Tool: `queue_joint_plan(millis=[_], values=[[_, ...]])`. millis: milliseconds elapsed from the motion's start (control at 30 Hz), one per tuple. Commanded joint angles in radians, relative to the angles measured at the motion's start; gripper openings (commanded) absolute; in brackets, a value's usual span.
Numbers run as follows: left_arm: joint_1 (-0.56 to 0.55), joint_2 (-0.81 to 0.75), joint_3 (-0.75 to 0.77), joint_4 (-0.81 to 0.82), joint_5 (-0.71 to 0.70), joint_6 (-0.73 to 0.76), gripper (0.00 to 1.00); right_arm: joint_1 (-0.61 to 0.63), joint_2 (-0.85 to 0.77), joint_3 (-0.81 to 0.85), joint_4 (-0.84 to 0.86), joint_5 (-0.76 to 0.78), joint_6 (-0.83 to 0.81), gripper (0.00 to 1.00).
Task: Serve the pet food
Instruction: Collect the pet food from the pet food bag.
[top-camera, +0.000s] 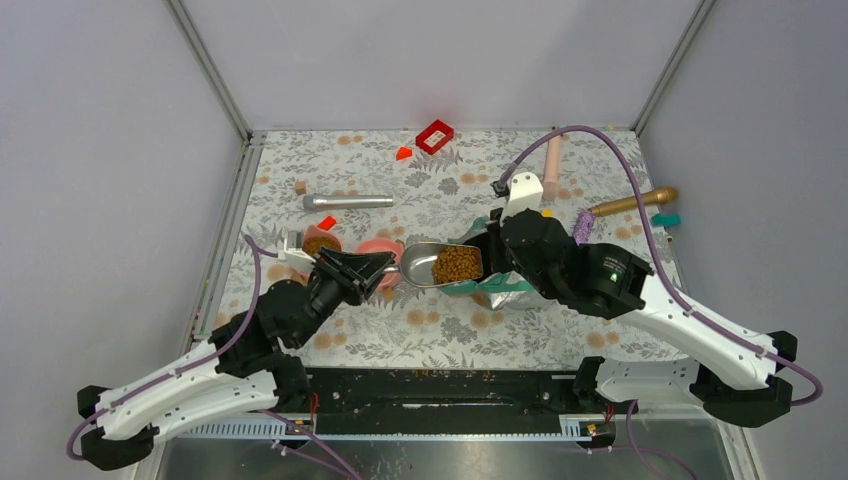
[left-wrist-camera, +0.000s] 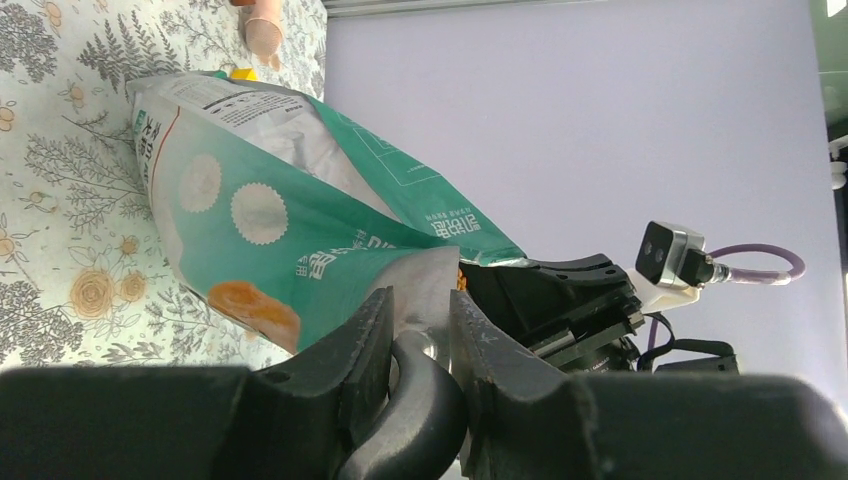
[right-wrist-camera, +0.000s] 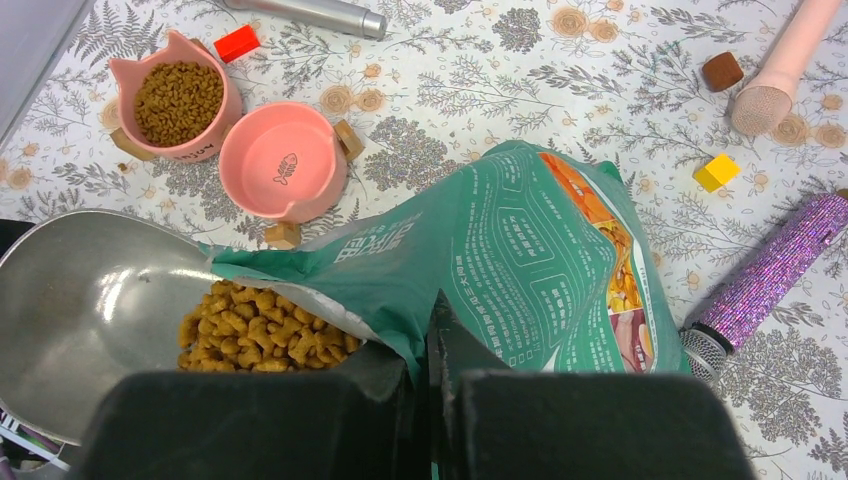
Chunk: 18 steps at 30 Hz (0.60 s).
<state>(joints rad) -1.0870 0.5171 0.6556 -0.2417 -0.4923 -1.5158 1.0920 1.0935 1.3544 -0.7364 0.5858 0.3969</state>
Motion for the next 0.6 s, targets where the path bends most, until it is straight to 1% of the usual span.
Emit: queue_joint_plan(millis=[0, 167, 300, 400, 567], values=[[0.016, -0.016, -0.054, 0.061, -0.034, 0.029, 0.00, -0.005, -0.070, 0.046, 0.046, 0.063, 0.005, 0.00], [0.016, -0.012, -0.092, 0.108, -0.032, -0.033, 0.00, -0.006, -0.062, 0.062, 0.049, 0.047, 0.022, 0.00], [0.016, 0.005, -0.088, 0.148, -0.062, -0.035, 0.00, -0.006, -0.054, 0.081, 0.050, 0.031, 0.025, 0.00], [0.016, 0.045, -0.065, 0.167, -0.082, -0.048, 0.00, -0.005, -0.050, 0.084, 0.055, 0.017, 0.032, 0.00], [0.016, 0.128, -0.063, 0.285, -0.065, -0.085, 0.00, -0.005, -0.052, 0.088, 0.062, 0.018, 0.052, 0.00]])
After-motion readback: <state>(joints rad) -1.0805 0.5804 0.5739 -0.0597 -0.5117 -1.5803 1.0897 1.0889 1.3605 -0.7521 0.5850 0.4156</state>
